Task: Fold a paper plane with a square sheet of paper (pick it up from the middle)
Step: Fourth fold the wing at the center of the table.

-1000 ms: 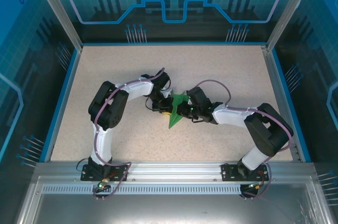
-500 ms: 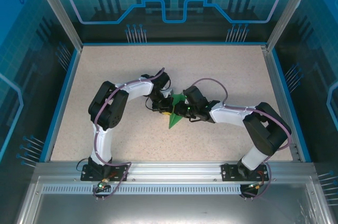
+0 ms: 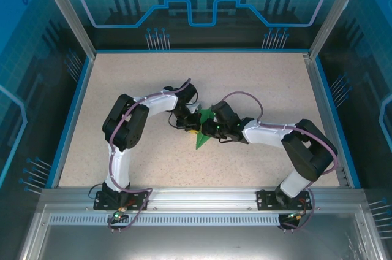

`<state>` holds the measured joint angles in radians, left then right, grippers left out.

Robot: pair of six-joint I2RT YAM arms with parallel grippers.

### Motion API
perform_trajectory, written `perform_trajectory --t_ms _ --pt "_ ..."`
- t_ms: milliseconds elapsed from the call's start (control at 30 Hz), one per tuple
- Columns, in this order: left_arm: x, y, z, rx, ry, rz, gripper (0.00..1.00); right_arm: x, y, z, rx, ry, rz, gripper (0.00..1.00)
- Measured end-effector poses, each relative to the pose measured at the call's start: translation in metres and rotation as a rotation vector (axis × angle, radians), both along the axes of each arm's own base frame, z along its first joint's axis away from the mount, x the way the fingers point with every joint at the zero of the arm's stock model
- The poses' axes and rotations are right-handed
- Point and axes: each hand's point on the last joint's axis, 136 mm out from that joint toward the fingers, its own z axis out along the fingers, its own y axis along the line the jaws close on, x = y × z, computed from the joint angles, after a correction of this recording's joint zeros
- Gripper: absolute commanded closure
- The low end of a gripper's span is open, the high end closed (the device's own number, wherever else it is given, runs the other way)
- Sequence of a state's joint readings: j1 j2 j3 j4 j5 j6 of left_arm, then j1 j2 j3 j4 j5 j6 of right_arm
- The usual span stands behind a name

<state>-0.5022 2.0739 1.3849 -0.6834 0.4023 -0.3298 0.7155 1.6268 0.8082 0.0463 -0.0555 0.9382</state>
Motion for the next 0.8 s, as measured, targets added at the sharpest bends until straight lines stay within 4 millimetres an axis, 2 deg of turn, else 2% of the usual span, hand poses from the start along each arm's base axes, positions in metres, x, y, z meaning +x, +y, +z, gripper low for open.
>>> perform_trajectory --t_ms 367,800 --pt "0.0001 0.0000 0.0004 -0.004 0.002 0.001 0.98 -0.0017 -0.0014 0.0073 0.024 -0.019 -0.006 0.84" --pt "0.0000 0.0000 0.0003 -0.005 0.003 0.001 0.98 -0.0016 -0.0003 0.0053 0.025 -0.016 -0.002 0.90"
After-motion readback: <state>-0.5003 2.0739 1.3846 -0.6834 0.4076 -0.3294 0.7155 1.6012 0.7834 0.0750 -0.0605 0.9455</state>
